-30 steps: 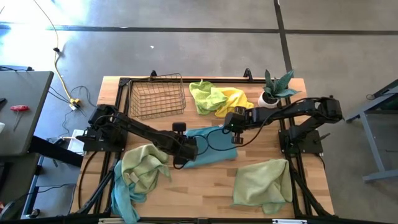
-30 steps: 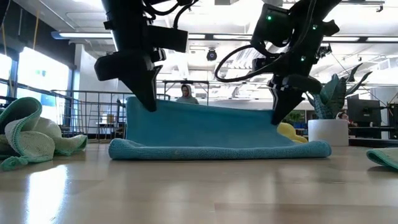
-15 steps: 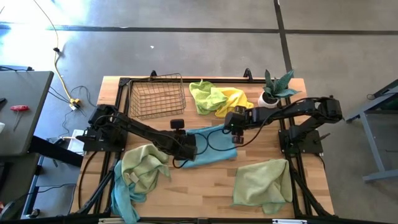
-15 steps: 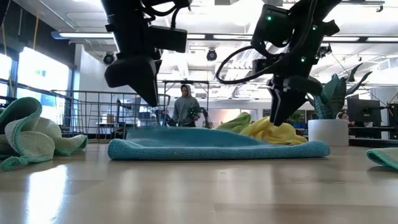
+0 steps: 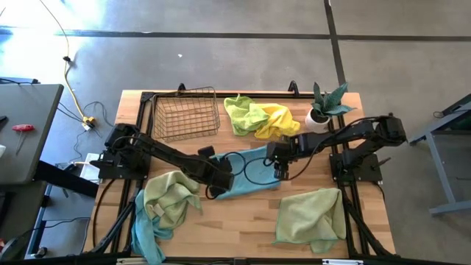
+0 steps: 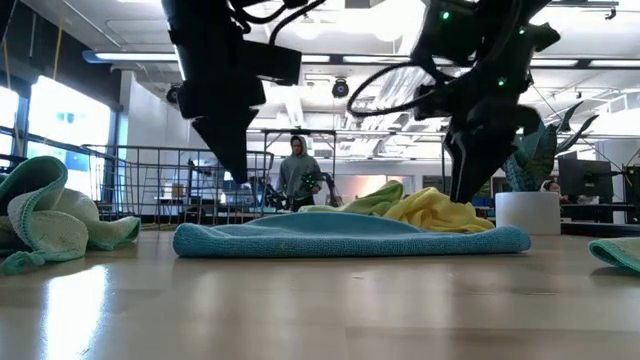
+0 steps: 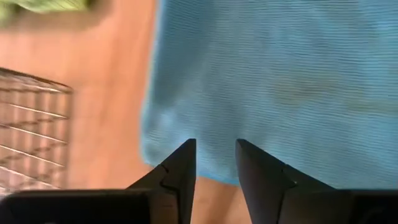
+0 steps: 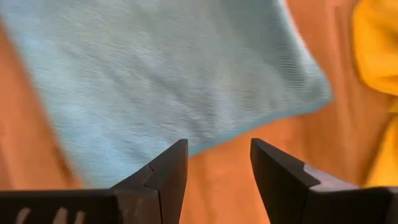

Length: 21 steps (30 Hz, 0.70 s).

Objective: Fold microfiber towels
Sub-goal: Fold the right blue towel

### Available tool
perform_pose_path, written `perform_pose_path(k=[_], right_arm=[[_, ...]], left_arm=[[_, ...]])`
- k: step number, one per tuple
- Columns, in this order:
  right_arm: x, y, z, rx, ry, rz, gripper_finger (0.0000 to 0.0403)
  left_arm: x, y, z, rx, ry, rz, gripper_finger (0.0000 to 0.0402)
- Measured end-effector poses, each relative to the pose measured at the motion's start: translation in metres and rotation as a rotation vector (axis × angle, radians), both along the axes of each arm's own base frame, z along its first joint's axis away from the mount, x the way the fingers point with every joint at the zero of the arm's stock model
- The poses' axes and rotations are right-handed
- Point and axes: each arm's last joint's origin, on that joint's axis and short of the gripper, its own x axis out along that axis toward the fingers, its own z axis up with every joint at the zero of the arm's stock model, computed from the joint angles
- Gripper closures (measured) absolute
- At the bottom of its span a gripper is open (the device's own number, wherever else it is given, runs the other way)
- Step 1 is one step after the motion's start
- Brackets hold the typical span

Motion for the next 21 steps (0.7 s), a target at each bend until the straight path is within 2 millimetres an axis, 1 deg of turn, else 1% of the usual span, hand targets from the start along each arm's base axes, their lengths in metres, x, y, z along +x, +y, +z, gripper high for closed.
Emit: perform_pose_path(k=[3, 6, 10, 15, 18, 21], right_arm=[[0.001, 0.014, 0.001, 0.019, -0.021, 0.003, 0.0242], [0.004, 0.028, 0.002, 0.033, -0.074, 0.002, 0.0242], [0.007, 0.045, 0.002, -0.004, -0.135, -0.019, 0.0242], [0.007, 0.06, -0.003, -0.076, -0.172, -0.099, 0.0242], [0.009, 0.067, -0.011, -0.097, -0.174, -0.122, 0.0242], [0.011, 0.073, -0.021, -0.098, -0.156, -0.135, 0.0242]], left_arm=[[0.0, -0.01, -0.01, -0.012, -0.026, -0.046, 0.0307], [0.001, -0.019, -0.022, -0.039, -0.091, -0.127, 0.0312], [-0.001, -0.026, -0.039, -0.066, -0.165, -0.19, 0.0316], [-0.012, -0.022, -0.055, -0.071, -0.149, -0.14, 0.0322], [-0.018, -0.021, -0.062, -0.088, -0.149, -0.09, 0.0324], [-0.022, -0.021, -0.066, -0.121, -0.166, -0.041, 0.0324]])
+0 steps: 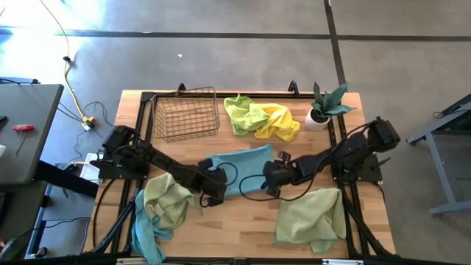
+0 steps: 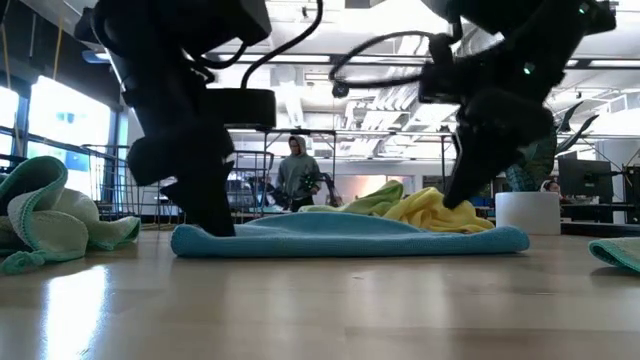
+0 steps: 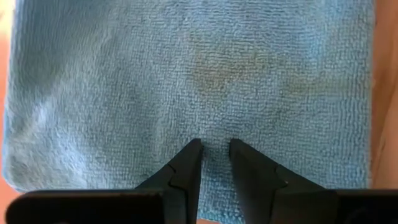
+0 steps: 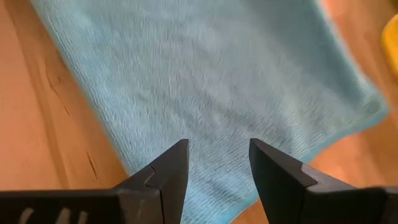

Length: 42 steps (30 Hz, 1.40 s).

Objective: Fold microfiber towels
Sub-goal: Fold the right blue towel

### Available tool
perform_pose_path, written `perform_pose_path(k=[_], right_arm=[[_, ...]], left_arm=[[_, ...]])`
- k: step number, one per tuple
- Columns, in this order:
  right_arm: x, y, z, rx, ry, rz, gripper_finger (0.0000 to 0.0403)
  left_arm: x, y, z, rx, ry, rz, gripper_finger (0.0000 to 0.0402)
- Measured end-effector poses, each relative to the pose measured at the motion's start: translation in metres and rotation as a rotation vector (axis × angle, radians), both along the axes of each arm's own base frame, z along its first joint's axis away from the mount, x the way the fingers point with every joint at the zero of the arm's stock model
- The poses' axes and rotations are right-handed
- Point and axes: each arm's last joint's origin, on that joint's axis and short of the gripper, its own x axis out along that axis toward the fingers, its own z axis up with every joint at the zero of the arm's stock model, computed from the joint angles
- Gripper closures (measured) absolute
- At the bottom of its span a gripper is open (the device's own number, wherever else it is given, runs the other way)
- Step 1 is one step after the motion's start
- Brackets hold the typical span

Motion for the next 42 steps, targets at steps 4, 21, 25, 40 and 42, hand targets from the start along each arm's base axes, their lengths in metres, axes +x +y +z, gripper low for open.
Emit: perform_pose_path(k=[4, 21, 25, 40, 42], right_arm=[[0.001, 0.004, -0.015, -0.01, 0.054, -0.006, 0.0242], [-0.021, -0.015, 0.007, -0.161, 0.174, 0.007, 0.0242], [-0.031, -0.019, 0.027, -0.166, 0.129, -0.006, 0.0242], [-0.064, -0.045, -0.017, -0.023, -0.083, -0.208, 0.0233], [-0.065, -0.047, -0.02, 0.04, -0.179, -0.21, 0.0233]], left_arm=[[-0.001, -0.008, 0.0, -0.053, -0.033, 0.04, 0.0325], [0.018, -0.035, 0.011, -0.18, -0.222, -0.074, 0.0334], [0.021, -0.03, 0.013, -0.132, -0.228, -0.108, 0.0339], [0.01, -0.011, -0.001, -0.095, -0.164, 0.043, 0.034], [0.01, -0.011, -0.002, -0.097, -0.164, 0.047, 0.034]])
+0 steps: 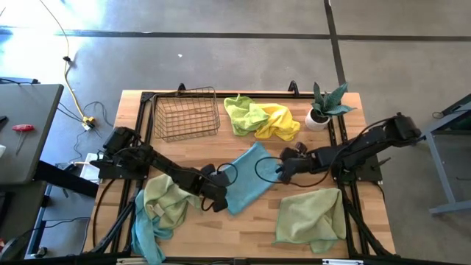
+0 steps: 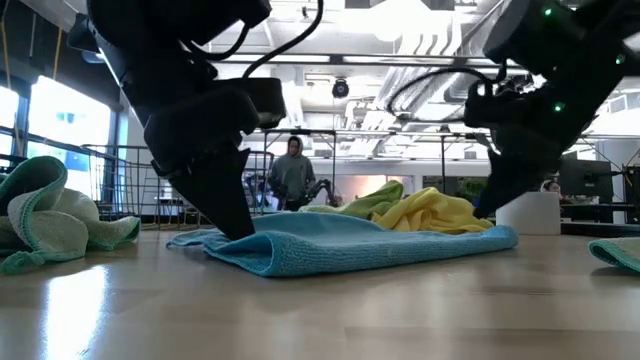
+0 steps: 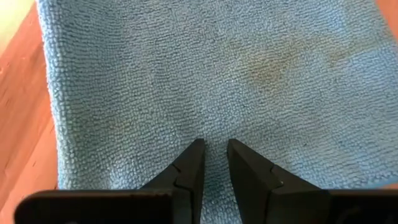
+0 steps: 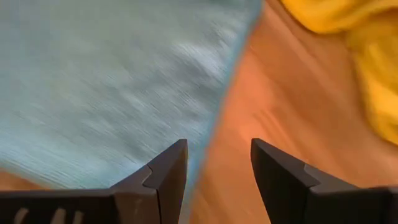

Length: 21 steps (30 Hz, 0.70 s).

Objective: Fold microfiber towels
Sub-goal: Fold the right blue towel

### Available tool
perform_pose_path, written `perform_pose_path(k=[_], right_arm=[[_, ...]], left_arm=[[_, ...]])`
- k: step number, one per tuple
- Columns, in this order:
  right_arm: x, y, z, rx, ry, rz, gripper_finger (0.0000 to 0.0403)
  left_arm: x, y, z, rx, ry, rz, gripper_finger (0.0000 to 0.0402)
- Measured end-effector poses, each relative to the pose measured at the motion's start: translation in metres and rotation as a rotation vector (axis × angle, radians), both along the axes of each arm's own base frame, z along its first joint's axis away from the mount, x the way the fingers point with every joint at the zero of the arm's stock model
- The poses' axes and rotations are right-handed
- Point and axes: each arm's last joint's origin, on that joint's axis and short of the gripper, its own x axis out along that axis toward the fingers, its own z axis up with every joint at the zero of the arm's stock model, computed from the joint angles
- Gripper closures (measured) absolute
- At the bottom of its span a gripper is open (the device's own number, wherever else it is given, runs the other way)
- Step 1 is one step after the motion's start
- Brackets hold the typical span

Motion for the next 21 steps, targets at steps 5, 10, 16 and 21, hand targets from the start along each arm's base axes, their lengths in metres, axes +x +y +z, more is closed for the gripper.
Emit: perform_pose_path(k=[5, 10, 16, 21], right_arm=[[-0.004, -0.012, -0.011, 0.123, -0.143, -0.004, 0.0233], [-0.004, -0.024, -0.014, 0.147, -0.159, -0.041, 0.0233], [-0.001, -0.034, -0.011, 0.212, -0.198, -0.027, 0.0233], [-0.001, -0.044, -0.011, 0.269, -0.221, -0.116, 0.0233]], left_arm=[[0.0, -0.001, 0.0, -0.016, -0.009, 0.024, 0.0339], [0.0, -0.004, 0.0, -0.025, -0.015, 0.033, 0.0339], [0.0, -0.005, 0.0, -0.027, -0.017, 0.03, 0.0339], [0.0, -0.005, 0.0, -0.027, -0.016, 0.027, 0.0339]])
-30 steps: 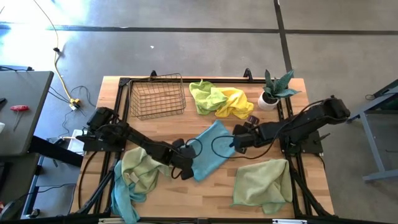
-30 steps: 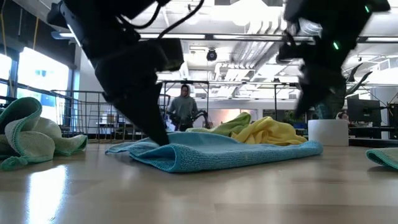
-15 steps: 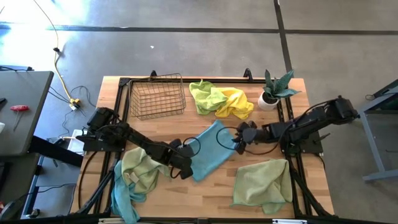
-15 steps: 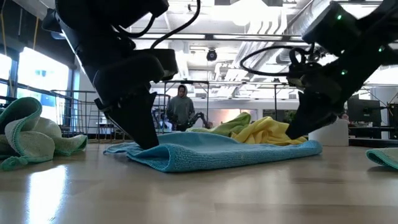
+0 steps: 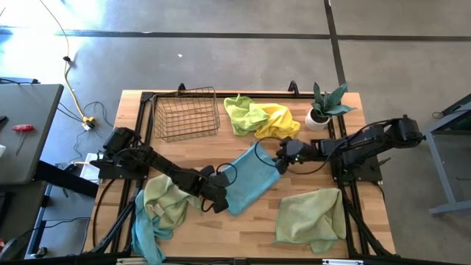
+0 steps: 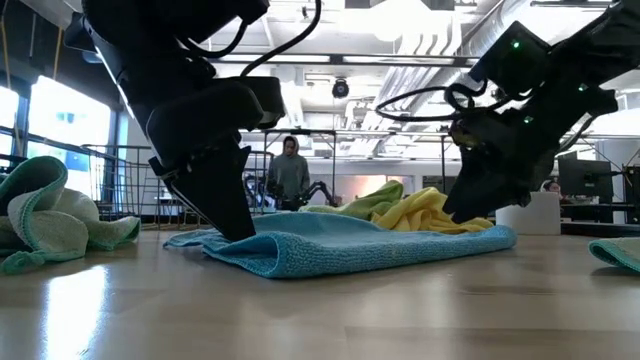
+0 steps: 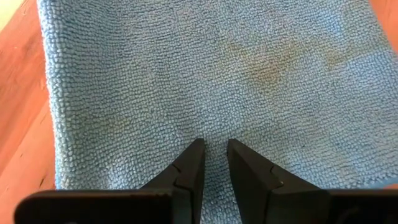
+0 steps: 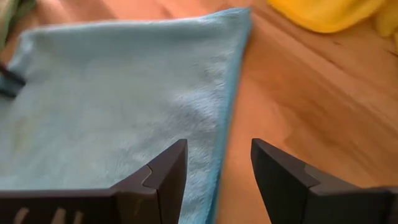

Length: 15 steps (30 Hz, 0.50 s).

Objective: Fold microfiber towels
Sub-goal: Fold the right blue towel

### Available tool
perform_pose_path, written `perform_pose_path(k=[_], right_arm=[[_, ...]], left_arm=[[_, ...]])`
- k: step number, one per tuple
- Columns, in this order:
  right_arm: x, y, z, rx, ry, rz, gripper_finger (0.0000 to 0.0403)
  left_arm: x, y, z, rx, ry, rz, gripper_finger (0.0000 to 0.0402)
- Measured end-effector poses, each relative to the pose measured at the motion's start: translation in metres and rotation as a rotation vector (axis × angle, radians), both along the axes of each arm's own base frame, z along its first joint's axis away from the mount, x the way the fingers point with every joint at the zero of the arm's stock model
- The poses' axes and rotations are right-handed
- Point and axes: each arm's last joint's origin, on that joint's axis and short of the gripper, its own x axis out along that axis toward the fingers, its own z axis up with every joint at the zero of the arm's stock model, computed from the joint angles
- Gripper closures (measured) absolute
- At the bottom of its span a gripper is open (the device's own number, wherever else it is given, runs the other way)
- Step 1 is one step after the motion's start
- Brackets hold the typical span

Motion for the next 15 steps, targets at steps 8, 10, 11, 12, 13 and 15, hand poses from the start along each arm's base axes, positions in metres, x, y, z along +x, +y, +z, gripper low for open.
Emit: perform_pose_path(k=[8, 10, 11, 12, 13, 15], right_arm=[[0.0028, -0.0017, 0.0027, 0.045, -0.045, 0.015, 0.0269], [0.0037, -0.0012, 0.0036, 0.054, -0.059, 0.029, 0.0272], [0.0039, -0.001, 0.0036, 0.057, -0.061, 0.032, 0.027], [0.0039, -0.001, 0.0037, 0.059, -0.061, 0.034, 0.0266], [0.0039, -0.001, 0.0036, 0.059, -0.061, 0.034, 0.0259], [0.0039, -0.0009, 0.0036, 0.066, -0.062, 0.032, 0.0238]], left_arm=[[-0.0003, -0.001, -0.0001, 0.004, 0.002, -0.01, 0.0339], [-0.0003, -0.001, -0.0001, 0.005, 0.003, -0.011, 0.0339], [-0.0003, -0.001, -0.0002, 0.007, 0.003, -0.014, 0.0339], [-0.0003, -0.001, -0.0001, 0.009, 0.004, -0.019, 0.0339], [-0.0003, -0.001, -0.0002, 0.012, 0.006, -0.024, 0.0339], [-0.0004, -0.001, -0.0002, 0.013, 0.007, -0.026, 0.0339]])
